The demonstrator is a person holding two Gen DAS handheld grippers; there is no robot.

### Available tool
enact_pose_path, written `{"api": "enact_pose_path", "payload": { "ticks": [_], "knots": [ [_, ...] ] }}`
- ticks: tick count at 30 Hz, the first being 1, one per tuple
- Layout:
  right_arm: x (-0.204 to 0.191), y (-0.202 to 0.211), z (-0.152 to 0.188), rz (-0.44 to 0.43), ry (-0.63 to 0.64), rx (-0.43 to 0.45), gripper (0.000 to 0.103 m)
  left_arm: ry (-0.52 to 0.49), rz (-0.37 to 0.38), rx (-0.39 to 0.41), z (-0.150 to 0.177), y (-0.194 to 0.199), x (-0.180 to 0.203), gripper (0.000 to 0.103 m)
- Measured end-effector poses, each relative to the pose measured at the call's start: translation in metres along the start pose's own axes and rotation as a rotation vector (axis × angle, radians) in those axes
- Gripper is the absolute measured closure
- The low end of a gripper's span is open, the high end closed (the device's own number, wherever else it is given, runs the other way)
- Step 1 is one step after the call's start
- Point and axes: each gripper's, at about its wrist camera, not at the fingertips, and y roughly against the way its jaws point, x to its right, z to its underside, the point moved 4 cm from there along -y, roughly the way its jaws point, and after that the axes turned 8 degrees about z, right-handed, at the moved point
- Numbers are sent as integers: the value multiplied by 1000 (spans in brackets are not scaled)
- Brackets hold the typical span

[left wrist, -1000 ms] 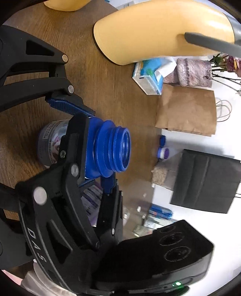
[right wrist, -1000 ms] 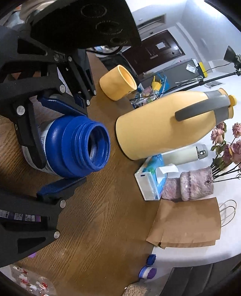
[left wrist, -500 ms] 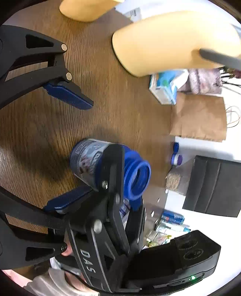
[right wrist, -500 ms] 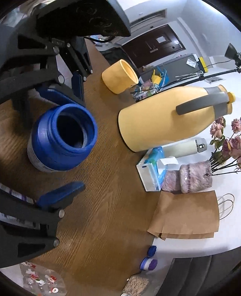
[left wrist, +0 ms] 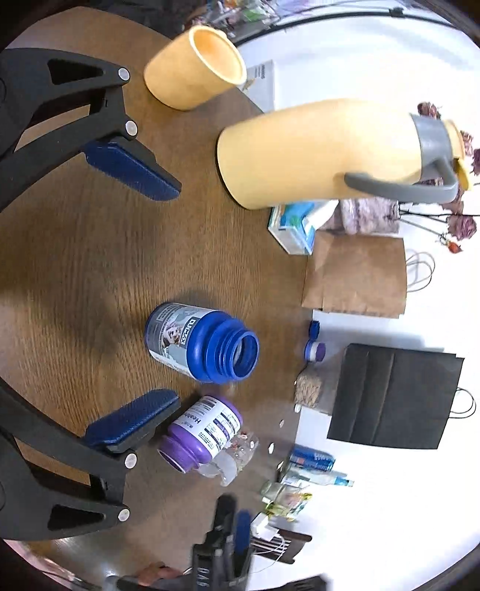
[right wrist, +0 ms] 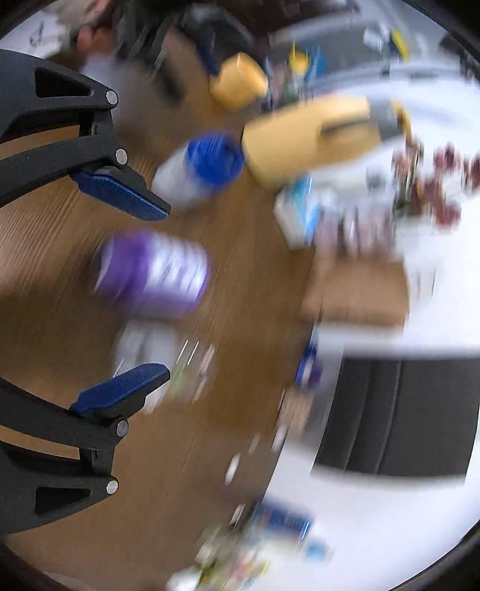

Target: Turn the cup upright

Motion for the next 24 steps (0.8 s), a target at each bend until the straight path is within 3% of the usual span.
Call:
{"api": "enact_pose_path", "payload": {
  "ticks": [6,12,16,24],
  "knots": [
    [28,16,33,41,-74,-35,19,-24,-18,44,1,18,15,2],
    [26,42,50,44,-95,-23,19,-2,-14,57,9,45,24,2],
    [15,77,73,22,-100,25,19,7,15,85,23,80,36,1],
    [-9,146,118,-34,-117,139,19,-17,-20,134,70,148,55,0]
  ]
}}
